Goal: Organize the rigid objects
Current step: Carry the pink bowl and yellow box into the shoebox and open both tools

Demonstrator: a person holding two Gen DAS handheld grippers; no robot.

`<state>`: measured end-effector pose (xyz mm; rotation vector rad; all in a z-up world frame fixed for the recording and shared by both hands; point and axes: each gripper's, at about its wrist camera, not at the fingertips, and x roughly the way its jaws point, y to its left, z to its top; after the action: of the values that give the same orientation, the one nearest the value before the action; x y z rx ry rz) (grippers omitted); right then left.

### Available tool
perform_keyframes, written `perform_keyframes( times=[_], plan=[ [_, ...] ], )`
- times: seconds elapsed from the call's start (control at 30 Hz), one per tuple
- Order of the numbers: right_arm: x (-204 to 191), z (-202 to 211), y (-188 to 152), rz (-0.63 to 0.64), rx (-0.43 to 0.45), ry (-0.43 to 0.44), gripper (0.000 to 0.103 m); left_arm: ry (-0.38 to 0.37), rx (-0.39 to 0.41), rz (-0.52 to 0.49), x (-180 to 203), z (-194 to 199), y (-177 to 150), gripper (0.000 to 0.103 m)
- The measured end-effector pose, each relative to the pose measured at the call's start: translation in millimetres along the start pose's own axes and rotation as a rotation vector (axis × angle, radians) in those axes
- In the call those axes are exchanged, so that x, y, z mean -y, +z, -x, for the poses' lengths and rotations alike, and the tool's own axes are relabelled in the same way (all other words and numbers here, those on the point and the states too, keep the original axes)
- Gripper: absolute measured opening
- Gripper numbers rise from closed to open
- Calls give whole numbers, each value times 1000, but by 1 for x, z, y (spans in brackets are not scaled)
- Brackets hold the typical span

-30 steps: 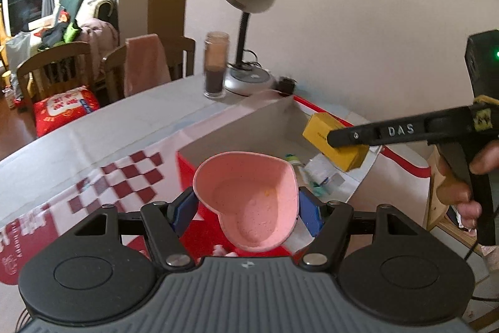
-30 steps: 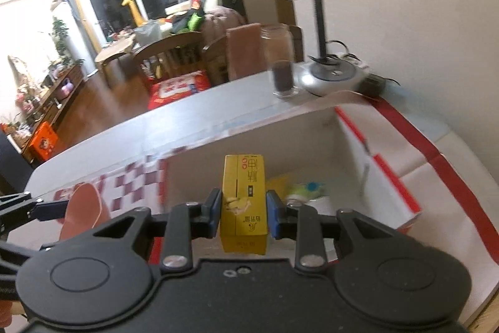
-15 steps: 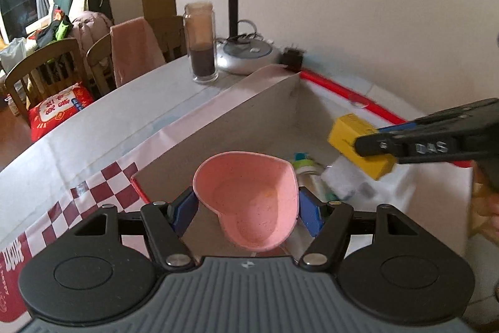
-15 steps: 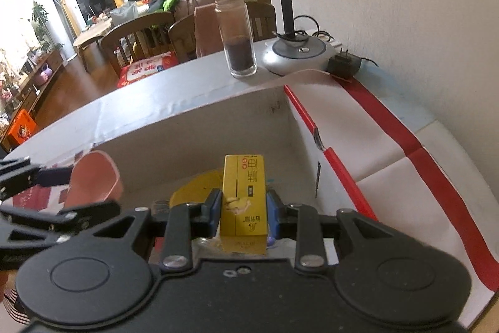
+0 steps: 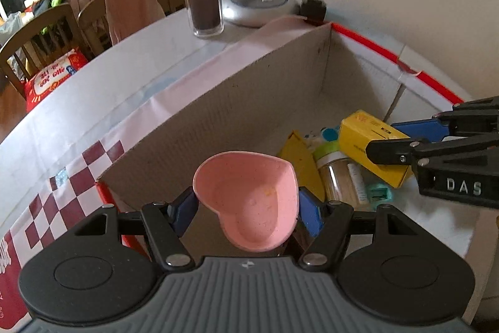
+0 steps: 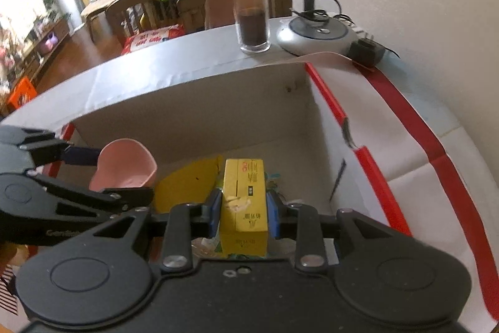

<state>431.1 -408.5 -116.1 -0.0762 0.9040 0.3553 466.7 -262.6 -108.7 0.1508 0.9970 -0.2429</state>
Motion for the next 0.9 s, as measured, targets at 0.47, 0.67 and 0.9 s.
perform_keyframes(
  times=[0.47, 0.67, 0.9],
  plan=[
    [-1, -8, 5, 16, -18, -22, 30, 29, -67, -47, 2, -17, 5, 69],
    [-1, -6, 4, 14, -26, -30, 32, 18, -66, -43, 4, -12, 2, 69],
    [1, 8, 5, 16, -17, -2, 34, -21, -22, 9, 1, 9, -2, 72]
  ],
)
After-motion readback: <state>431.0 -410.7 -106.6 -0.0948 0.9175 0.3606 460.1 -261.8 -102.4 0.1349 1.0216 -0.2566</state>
